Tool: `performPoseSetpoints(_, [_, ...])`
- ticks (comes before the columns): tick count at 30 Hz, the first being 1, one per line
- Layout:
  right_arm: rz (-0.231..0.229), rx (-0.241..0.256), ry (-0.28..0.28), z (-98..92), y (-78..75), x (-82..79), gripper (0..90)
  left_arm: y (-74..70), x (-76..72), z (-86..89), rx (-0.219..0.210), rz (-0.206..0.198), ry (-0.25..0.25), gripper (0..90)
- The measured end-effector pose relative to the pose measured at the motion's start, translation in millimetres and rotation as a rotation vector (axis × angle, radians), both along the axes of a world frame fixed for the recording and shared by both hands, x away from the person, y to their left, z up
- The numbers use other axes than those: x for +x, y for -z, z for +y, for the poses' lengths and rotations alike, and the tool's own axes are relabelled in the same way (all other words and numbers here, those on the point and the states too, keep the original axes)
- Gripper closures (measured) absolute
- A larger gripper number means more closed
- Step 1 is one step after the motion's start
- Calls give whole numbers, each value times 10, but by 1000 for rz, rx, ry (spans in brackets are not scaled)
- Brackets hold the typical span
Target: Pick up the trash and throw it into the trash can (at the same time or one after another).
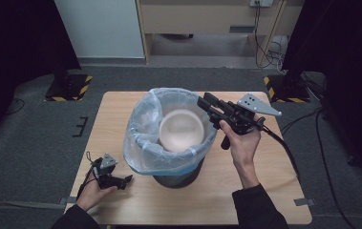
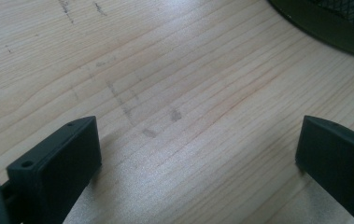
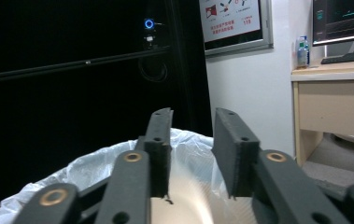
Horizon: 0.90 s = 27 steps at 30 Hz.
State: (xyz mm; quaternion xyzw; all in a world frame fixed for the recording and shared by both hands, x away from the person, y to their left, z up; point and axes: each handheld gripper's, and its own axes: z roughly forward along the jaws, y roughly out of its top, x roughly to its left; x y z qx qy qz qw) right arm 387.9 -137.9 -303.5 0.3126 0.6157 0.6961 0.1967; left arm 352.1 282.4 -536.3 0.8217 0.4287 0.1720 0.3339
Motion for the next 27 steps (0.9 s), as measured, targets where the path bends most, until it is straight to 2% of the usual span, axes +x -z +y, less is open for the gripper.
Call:
performPoseSetpoints(5, [-8, 55, 81, -248, -44, 18, 481, 0, 0, 0, 0, 0, 0, 0])
performPoseSetpoints(9, [1, 52, 138, -423, 5, 25, 407, 0, 0, 0, 0, 0, 0, 0])
performPoseSetpoints(10, [31, 18, 173, -557, 104, 40, 358, 0, 0, 0, 0, 0, 0, 0])
performPoseSetpoints(12, [63, -8, 194, -657, 217, 48, 336, 0, 0, 0, 0, 0, 0, 0])
performPoseSetpoints(14, [108, -46, 217, -778, 390, 53, 326, 0, -1, 0, 0, 0, 0, 0])
performPoseSetpoints(15, [108, -46, 217, -778, 390, 53, 326, 0, -1, 0, 0, 0, 0, 0])
performPoseSetpoints(16, [131, -67, 225, -828, 473, 52, 323, 0, -1, -1, 0, 0, -1, 0])
performPoseSetpoints(17, [185, -109, 238, -923, 665, 46, 316, 0, -1, -1, 0, 0, -1, 0])
performPoseSetpoints(18, [185, -109, 238, -923, 665, 46, 316, 0, -1, -1, 0, 0, -1, 0])
performPoseSetpoints(19, [229, -143, 238, -975, 816, 36, 309, 0, -2, -1, 0, 0, -1, 0])
performPoseSetpoints(20, [229, -143, 238, -975, 816, 36, 309, 1, -2, -1, 0, -1, -1, 0])
performPoseSetpoints(23, [306, -209, 231, -1040, 1061, 18, 297, 1, -3, -2, -1, -1, -2, 0])
performPoseSetpoints(26, [353, -262, 224, -1083, 1292, -16, 288, 1, -4, -2, -1, -1, -2, 0])
performPoseSetpoints(27, [380, -293, 220, -1110, 1431, -43, 285, 1, -5, -3, 0, -1, -3, 0])
